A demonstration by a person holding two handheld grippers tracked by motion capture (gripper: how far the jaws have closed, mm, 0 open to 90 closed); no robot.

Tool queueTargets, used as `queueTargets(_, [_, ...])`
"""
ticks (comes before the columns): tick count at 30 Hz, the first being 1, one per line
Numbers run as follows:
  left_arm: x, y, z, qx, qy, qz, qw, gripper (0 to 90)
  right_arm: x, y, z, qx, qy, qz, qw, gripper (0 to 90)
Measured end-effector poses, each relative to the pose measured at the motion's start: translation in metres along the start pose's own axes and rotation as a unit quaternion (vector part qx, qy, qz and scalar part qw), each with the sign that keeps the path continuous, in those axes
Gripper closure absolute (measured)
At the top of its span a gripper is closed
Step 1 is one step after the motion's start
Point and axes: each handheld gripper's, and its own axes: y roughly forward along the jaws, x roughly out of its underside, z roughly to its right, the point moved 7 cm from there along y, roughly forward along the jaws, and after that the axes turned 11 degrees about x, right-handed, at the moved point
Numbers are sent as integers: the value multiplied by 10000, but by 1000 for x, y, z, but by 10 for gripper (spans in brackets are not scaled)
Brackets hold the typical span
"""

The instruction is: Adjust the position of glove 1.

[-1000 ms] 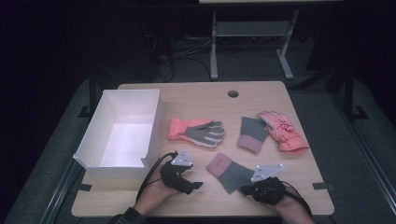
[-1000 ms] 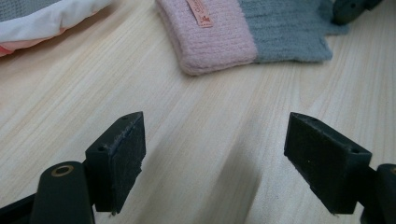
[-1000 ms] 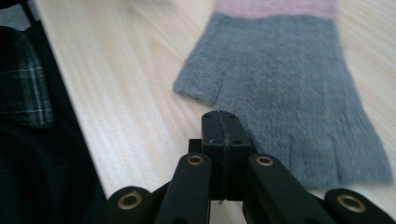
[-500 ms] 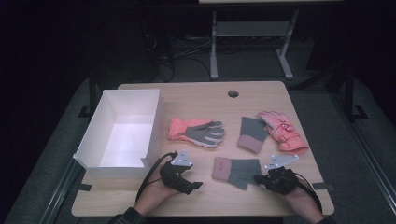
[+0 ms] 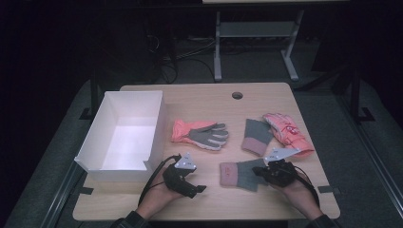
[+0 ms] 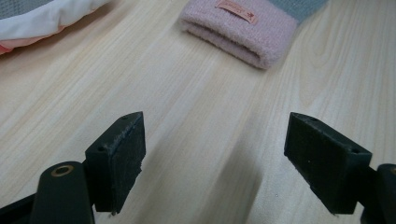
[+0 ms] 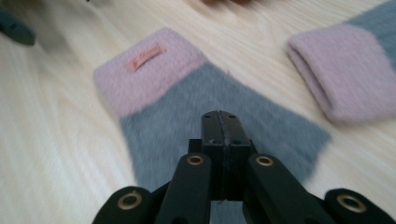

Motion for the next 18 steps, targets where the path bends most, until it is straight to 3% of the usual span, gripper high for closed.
queueTargets(5, [0, 0, 0, 12, -16, 27, 10000, 203, -19, 19, -2, 27, 14, 18, 10000, 900])
queueTargets(10, [0, -1, 1, 27, -25, 50, 10000, 203, -21, 35, -4, 52, -63, -183, 9998, 900])
queueTargets(18, [0, -2, 1, 10, 34, 51, 10000, 203, -34, 56, -31, -369, -503, -139, 9980, 900])
